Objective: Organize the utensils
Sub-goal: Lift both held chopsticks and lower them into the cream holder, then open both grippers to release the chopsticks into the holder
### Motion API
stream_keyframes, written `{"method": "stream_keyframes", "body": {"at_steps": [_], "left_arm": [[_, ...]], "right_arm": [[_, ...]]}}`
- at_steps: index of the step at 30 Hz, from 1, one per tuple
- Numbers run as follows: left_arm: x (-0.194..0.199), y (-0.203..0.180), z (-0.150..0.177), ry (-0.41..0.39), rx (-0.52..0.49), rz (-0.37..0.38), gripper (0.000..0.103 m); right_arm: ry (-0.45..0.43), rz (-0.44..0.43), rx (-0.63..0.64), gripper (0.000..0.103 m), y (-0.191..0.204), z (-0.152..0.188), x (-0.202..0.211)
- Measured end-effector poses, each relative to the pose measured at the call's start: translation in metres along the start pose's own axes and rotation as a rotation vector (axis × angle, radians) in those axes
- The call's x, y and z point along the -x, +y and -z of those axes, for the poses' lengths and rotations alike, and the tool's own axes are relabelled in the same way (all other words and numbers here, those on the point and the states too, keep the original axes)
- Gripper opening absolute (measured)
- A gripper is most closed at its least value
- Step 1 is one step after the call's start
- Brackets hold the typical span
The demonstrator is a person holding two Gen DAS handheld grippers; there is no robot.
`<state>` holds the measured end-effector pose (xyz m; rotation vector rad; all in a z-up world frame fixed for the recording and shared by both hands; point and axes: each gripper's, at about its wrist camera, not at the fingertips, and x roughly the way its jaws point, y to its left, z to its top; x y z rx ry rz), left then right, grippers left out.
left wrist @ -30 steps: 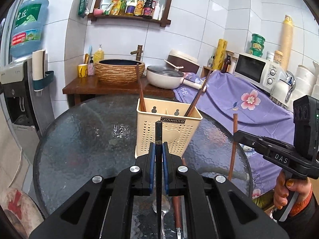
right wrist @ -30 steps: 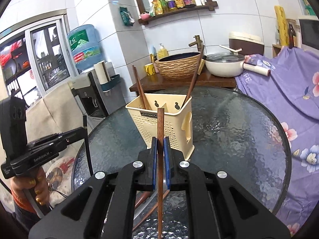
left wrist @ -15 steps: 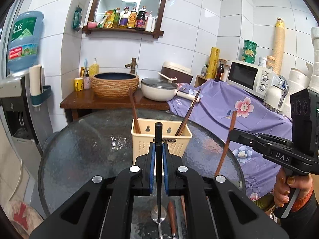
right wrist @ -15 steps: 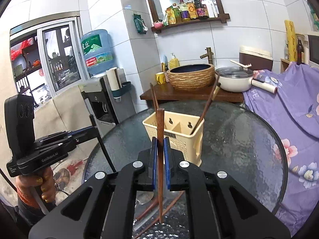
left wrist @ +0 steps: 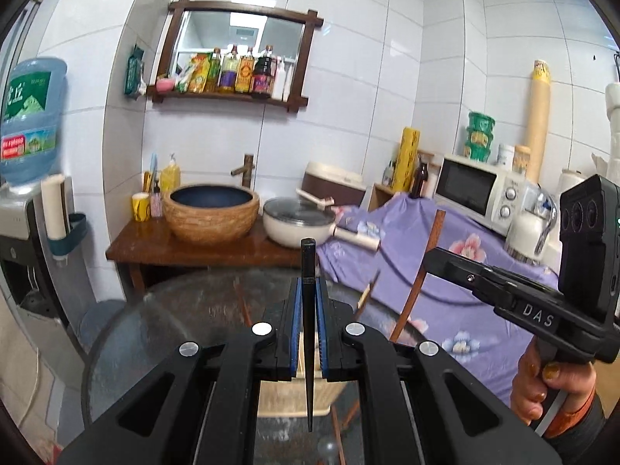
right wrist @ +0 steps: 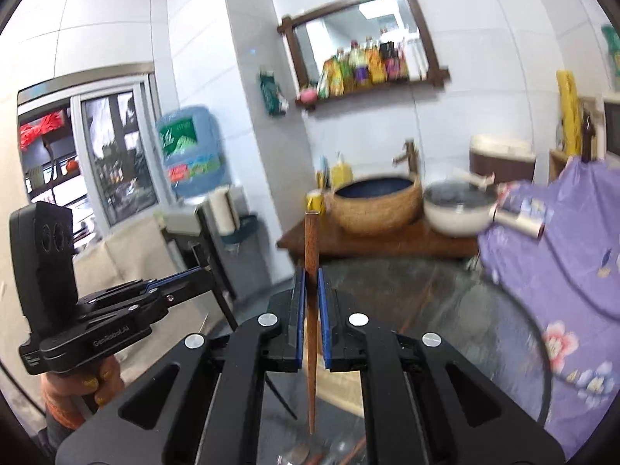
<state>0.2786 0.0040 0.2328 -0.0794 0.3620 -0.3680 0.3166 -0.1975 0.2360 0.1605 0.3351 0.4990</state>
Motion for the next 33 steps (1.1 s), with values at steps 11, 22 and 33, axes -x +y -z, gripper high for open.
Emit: {"method": "stream_keyframes", "body": {"at_steps": [11, 22, 33], "left_arm": [[-0.055, 0.023, -0.036, -0.046, 0.079, -0.099, 0.007], [-0.115, 0.038, 0.039, 0.089, 0.117, -0.128, 0.007], [-0.135, 0.048, 0.066, 0.155, 0.129, -0.149, 0.007]], "right_arm": [[-0.095, 0.144, 0.028, 0.007, -0.015, -0.029, -0.044], [0.023, 0.190, -0.023, 0.007, -0.045, 0.038, -0.092], [0.063, 0.215, -0.043, 0.007, -0.062, 0.061, -0.100]]}}
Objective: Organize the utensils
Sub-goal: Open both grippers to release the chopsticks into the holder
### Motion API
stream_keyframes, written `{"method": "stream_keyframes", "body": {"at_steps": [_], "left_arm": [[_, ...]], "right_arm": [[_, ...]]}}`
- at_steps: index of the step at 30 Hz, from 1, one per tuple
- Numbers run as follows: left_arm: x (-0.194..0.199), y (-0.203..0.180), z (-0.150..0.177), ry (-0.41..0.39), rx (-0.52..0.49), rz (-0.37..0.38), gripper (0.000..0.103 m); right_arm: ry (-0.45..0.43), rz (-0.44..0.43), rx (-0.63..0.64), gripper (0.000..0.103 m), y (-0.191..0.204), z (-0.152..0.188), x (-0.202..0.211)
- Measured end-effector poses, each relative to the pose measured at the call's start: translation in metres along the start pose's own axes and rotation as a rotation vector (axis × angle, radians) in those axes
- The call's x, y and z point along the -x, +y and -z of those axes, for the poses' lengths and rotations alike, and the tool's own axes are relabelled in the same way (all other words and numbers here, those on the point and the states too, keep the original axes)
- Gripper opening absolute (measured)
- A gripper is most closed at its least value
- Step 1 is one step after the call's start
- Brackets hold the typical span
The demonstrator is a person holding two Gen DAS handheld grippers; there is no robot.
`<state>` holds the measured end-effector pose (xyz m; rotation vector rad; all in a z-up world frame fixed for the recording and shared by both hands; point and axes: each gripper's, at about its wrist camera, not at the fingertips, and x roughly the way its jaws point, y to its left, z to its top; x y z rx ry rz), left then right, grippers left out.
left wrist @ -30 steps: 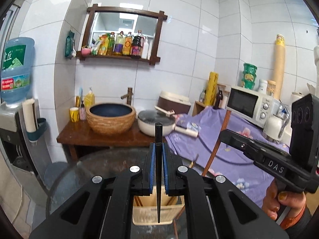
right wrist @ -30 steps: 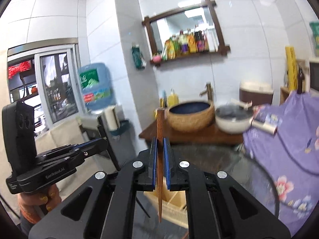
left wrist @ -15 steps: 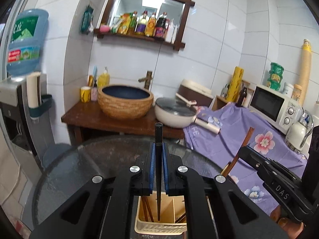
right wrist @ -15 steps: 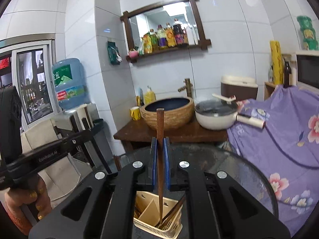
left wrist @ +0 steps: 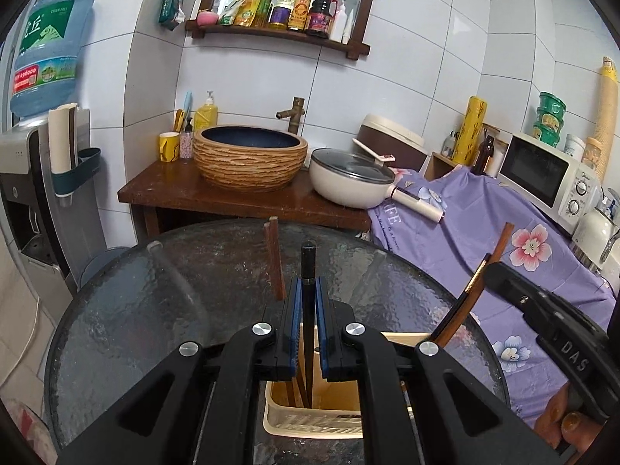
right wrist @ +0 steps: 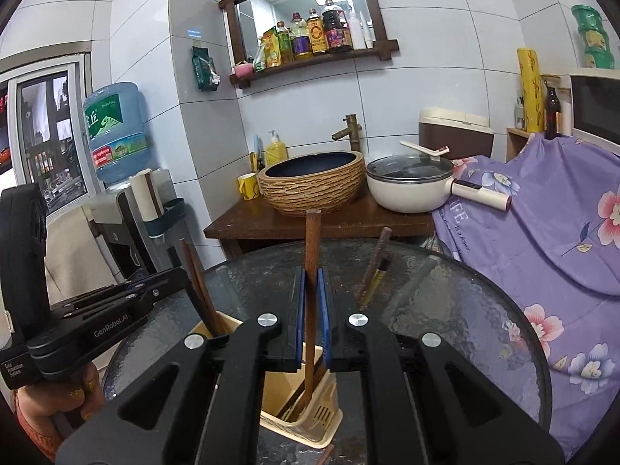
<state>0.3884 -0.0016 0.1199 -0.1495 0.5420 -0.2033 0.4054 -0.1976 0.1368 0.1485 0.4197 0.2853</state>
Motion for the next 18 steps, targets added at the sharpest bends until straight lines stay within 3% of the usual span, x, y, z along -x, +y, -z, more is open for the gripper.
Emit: {"method": "stream_keyframes", "body": {"at_steps": [3, 5, 6, 7, 9, 10, 12, 18], "left_arm": [[0.000, 0.001, 0.003, -0.015, -0.001, -0.021, 0.007], [0.001, 0.001, 0.005, -0.013, 0.003, -0.009, 0.012], [0.002, 0.001, 0.005, -0.016, 0.003, -0.009, 0.019], [0.004, 0.000, 0.006, -0.022, 0.002, -0.012, 0.034], [0.010, 0.000, 0.008, -0.045, 0.001, -0.016, 0.060], [0.016, 0.000, 0.009, -0.068, 0.003, -0.018, 0.063], [0.024, -0.001, 0.012, -0.085, -0.012, -0.024, 0.064], [0.051, -0.004, 0.035, -0.103, -0.059, -0.016, 0.088]], "right_arm": [[0.000, -0.001, 0.003, 0.008, -0.001, 0.000, 0.000], [-0.009, -0.004, 0.007, 0.008, -0.001, 0.001, 0.001], [-0.014, 0.008, 0.019, 0.008, 0.000, 0.002, 0.002], [-0.015, 0.014, 0.027, 0.014, 0.001, 0.003, 0.002], [-0.021, 0.009, 0.041, 0.050, 0.002, 0.006, 0.005], [-0.044, 0.013, 0.047, 0.068, 0.003, 0.007, 0.010], [-0.096, 0.047, 0.087, 0.069, 0.006, 0.010, 0.021], [-0.145, 0.075, 0.179, 0.071, 0.020, 0.030, 0.052]]}}
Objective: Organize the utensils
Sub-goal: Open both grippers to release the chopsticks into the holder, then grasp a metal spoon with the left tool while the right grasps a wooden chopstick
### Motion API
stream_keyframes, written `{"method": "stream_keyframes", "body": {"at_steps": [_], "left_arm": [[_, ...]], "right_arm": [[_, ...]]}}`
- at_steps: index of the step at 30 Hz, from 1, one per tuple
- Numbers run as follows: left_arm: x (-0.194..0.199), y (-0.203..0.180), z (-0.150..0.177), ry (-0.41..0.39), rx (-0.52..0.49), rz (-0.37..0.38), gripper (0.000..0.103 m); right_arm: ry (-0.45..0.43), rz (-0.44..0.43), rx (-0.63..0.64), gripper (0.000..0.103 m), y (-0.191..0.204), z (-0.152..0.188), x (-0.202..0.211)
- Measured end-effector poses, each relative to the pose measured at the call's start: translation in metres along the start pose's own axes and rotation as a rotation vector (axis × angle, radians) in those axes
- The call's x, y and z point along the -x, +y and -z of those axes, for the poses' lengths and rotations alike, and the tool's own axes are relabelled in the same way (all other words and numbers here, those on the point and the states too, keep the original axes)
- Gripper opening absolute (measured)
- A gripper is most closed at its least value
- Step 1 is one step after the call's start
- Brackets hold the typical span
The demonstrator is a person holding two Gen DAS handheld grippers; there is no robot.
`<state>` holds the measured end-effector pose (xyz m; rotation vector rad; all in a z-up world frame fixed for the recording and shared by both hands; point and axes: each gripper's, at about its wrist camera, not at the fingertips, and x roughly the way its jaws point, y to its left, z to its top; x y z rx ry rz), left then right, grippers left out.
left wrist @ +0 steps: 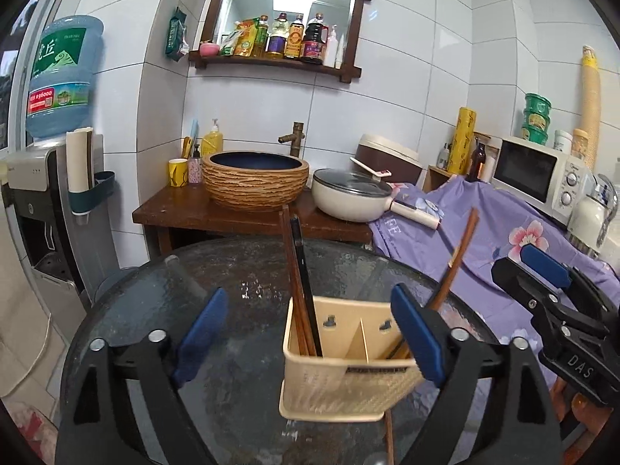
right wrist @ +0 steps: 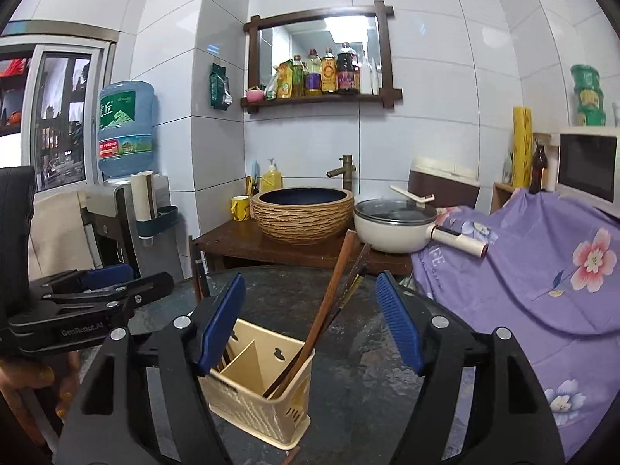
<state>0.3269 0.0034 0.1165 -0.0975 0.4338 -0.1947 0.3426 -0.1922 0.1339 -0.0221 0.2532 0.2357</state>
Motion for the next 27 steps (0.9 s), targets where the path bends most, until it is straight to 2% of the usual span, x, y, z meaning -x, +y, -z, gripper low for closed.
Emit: {"method": "stream_keyframes", "body": {"at_steps": [5, 11, 14, 16, 19, 23, 27], "left_arm": [[0.013, 0.007, 0.040, 0.085, -0.013, 0.000, 0.094], [0.011, 0.027, 0.097, 0.223, 0.031, -0.021, 0.094], [0.014, 0.035, 0.124, 0.279, 0.044, -0.022, 0.090], [0.018, 0.037, 0.140, 0.311, 0.052, -0.020, 0.081], [0.024, 0.037, 0.156, 0.354, 0.058, 0.017, 0.074], [0.031, 0.033, 0.169, 0.380, 0.051, 0.039, 0.071], [0.032, 0.030, 0.181, 0.412, 0.050, 0.053, 0.068]], "right_arm": [[0.060, 0.013, 0.053, 0.074, 0.010, 0.027, 0.018], [0.205, 0.030, 0.102, 0.074, 0.019, 0.075, 0.019], [0.279, 0.028, 0.092, 0.074, 0.020, 0.099, 0.015], [0.350, 0.014, 0.071, 0.074, 0.022, 0.119, 0.012], [0.433, -0.007, 0.043, 0.074, 0.027, 0.143, 0.009], [0.526, -0.040, 0.028, 0.074, 0.040, 0.171, 0.009], [0.579, -0.042, 0.024, 0.074, 0.051, 0.185, 0.011]]}}
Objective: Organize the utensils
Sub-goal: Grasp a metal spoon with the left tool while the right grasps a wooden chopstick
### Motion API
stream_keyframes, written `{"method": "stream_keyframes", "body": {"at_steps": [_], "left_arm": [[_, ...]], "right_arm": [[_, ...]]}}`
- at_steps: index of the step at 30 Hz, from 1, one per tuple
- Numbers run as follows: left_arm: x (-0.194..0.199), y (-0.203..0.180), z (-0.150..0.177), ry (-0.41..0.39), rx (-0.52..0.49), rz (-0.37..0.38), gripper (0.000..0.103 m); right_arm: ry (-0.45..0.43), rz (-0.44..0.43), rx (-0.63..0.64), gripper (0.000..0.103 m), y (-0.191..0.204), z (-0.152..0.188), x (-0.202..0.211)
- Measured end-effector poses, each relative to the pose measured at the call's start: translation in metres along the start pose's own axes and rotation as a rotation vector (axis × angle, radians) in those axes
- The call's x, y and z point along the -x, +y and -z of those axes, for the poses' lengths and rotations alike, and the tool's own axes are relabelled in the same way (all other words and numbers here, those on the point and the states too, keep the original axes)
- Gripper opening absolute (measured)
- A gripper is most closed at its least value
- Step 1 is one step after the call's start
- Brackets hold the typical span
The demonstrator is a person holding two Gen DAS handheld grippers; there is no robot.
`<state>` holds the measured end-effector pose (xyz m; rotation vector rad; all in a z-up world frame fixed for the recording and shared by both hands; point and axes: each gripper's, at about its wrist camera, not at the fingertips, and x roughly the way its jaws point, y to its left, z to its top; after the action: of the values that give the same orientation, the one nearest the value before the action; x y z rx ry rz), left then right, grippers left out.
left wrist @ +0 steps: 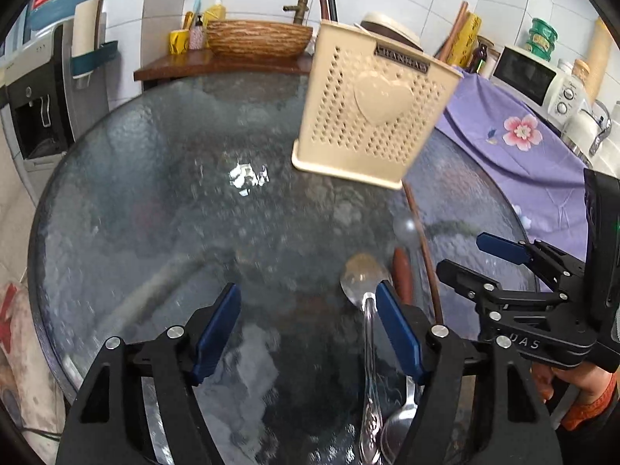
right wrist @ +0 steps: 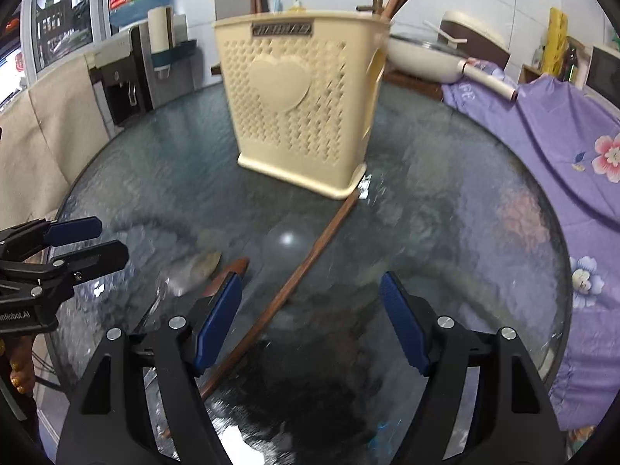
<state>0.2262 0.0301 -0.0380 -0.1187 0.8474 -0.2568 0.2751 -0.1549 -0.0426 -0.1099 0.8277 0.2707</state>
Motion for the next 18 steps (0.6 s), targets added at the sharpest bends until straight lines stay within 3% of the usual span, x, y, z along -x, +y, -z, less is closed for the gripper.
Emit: {"method": "stream_keyframes", "body": {"at_steps": [7, 18], "left_arm": [[-0.005, -0.007, 0.011, 0.037, -0.006, 0.033, 0.067], [-0.008, -0.011, 0.017, 0.056, -0.010, 0.038, 0.066]], "right_arm": [[0.081, -0.020, -0.061, 0.073, 0.001, 0.017, -0.009], [0.102, 0.004, -0.018, 0.067, 0.011, 0.020, -0.010]]}}
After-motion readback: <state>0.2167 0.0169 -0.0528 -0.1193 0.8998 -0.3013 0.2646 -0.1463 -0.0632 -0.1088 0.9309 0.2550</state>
